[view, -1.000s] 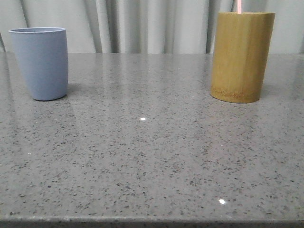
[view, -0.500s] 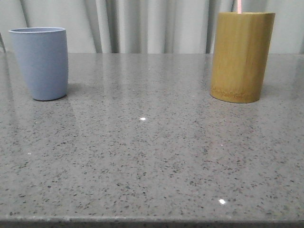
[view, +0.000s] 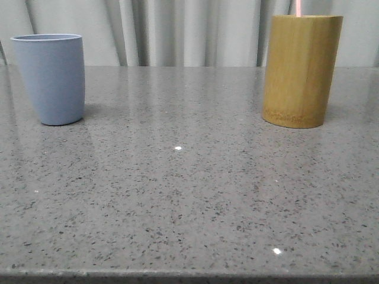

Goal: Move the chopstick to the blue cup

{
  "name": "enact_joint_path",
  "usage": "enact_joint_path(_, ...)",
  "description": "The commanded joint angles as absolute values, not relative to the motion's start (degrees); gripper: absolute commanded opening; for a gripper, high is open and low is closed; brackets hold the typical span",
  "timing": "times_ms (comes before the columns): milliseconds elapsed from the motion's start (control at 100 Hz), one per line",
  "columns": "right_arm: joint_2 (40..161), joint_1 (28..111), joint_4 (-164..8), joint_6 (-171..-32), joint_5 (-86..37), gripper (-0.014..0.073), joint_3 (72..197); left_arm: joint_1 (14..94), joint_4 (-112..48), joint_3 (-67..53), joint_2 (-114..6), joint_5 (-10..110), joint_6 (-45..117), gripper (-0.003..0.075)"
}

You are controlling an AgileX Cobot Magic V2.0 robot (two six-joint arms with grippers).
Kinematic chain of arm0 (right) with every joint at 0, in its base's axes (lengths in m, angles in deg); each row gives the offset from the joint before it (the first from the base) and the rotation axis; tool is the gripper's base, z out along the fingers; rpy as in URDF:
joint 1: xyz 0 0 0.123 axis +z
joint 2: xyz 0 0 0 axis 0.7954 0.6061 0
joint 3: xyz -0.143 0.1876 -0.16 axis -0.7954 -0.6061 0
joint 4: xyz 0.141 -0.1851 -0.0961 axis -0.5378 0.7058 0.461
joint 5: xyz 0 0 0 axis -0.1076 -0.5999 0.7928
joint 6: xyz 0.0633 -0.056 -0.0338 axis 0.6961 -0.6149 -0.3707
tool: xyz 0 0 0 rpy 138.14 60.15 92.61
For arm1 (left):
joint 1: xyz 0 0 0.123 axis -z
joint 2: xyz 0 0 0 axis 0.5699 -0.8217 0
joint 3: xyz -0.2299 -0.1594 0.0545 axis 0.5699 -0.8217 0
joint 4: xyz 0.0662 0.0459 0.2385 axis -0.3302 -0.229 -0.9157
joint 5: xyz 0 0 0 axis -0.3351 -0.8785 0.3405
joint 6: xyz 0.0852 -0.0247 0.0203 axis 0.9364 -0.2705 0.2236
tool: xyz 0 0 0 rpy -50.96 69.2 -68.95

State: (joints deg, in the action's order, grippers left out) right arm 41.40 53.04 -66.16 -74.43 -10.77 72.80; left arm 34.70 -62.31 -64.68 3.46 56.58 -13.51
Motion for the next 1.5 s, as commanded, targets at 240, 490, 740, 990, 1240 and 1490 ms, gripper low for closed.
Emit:
enact_joint_path(240, 40.12, 52.69, -65.68, -74.6, -6.99, -0.0096, 72.8, 34.67, -61.98, -65.19, 5.49, 61.99, -14.16, -0.0019)
enact_joint_path(490, 40.24, 52.69, -65.73, -74.6, -13.42, -0.0097, 76.4, 34.78, -57.94, -62.19, 5.39, 60.73, -14.16, -0.0019)
enact_joint_path(740, 44.96, 52.69, -65.73, -74.6, -25.53, -0.0097, 86.78, 34.78, -57.94, -49.91, -0.05, 48.34, -14.16, -0.0019)
enact_joint_path(990, 55.13, 52.69, -65.73, -74.6, -33.08, -0.0095, 99.11, 34.78, -57.29, -37.36, -10.87, 48.22, -14.16, -0.0019)
enact_joint_path(1240, 67.39, 52.69, -65.73, -74.6, -37.33, -0.0091, 109.94, 34.78, -57.03, -27.91, -23.07, 47.02, -14.16, -0.0018)
enact_joint_path(1490, 74.41, 52.69, -65.73, -74.65, -37.65, 0.0197, 114.77, 34.78, -57.03, -22.54, -32.15, 44.64, -13.6, 0.0242)
